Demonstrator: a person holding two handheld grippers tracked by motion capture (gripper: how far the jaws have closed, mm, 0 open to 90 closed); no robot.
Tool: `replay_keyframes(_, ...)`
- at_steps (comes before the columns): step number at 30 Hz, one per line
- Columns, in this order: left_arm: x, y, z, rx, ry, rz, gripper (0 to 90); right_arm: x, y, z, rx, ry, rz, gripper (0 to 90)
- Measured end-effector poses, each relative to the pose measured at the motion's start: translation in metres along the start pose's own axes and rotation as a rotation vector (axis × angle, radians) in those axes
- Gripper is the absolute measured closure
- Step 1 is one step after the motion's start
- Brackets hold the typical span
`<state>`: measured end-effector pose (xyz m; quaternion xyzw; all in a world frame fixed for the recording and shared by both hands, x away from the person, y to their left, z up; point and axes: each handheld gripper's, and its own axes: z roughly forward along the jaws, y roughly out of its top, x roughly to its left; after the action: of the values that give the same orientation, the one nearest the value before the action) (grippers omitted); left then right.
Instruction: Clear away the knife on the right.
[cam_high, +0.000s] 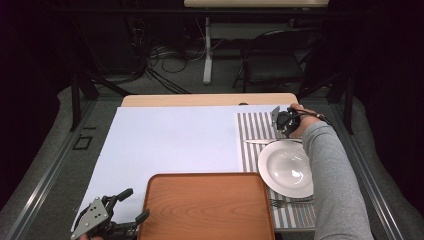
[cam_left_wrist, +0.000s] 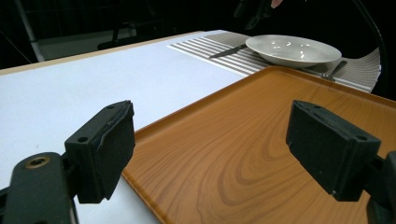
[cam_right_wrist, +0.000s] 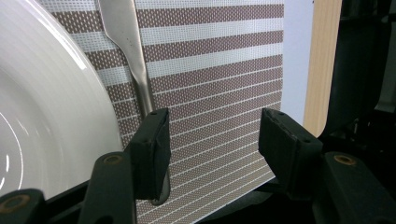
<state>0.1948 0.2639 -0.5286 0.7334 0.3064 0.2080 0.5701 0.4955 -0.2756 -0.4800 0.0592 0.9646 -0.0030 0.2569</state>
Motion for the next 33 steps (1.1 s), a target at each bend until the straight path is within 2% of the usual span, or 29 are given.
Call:
replay_keyframes(3,0.000,0.000,0.000,-0.002,0.004,-0.001,15.8,0.000,0.000,0.001,0.001,0.022,0.025,44.4)
replay_keyframes(4,0.000,0.000,0.000,0.000,0.003,0.001,15.8,-0.003,0.000,0.003,0.019,0.038,0.055,42.7)
replay_keyframes(5,0.000,0.000,0.000,0.000,0.003,0.001,15.8,-0.003,0.000,0.003,0.019,0.038,0.055,42.7)
replay_keyframes(6,-0.001,0.000,-0.001,0.003,0.003,0.002,15.8,-0.002,-0.001,0.004,0.029,0.047,0.072,46.3)
replay_keyframes(8,-0.001,0.000,-0.001,0.000,0.003,0.002,15.8,-0.002,-0.002,0.006,0.019,0.063,0.084,47.7)
replay_keyframes(10,-0.001,0.000,-0.002,0.001,0.005,0.002,15.8,-0.003,-0.002,0.006,0.021,0.066,0.073,49.5)
replay_keyframes(11,-0.001,0.000,-0.002,0.000,0.010,0.004,15.8,-0.003,-0.002,0.008,0.031,0.082,0.057,53.2)
replay_keyframes(13,-0.001,-0.001,-0.002,-0.001,0.011,0.002,15.8,-0.002,-0.003,0.009,0.030,0.091,0.056,56.2)
replay_keyframes(15,0.000,-0.001,-0.002,0.002,0.013,0.001,15.8,-0.003,-0.002,0.012,0.016,0.113,0.030,59.8)
replay_keyframes(18,0.000,-0.001,-0.002,0.003,0.015,-0.001,15.8,-0.001,-0.002,0.015,0.010,0.120,0.039,60.6)
replay_keyframes(20,0.000,-0.001,-0.002,0.005,0.012,0.000,15.8,-0.002,-0.001,0.017,0.005,0.126,-0.001,61.4)
replay_keyframes(24,0.000,-0.002,-0.002,0.004,0.020,-0.003,15.8,0.002,-0.002,0.025,-0.007,0.144,-0.029,61.6)
replay_keyframes(28,0.000,-0.002,-0.003,0.006,0.024,-0.005,15.8,0.006,-0.004,0.029,0.004,0.162,-0.054,61.8)
replay_keyframes(30,0.000,-0.002,-0.003,0.006,0.026,-0.005,15.8,0.008,-0.007,0.033,-0.054,0.143,-0.039,61.7)
replay_keyframes(33,0.000,-0.002,-0.002,0.003,0.028,-0.008,15.8,0.005,-0.007,0.030,-0.018,0.163,-0.063,60.9)
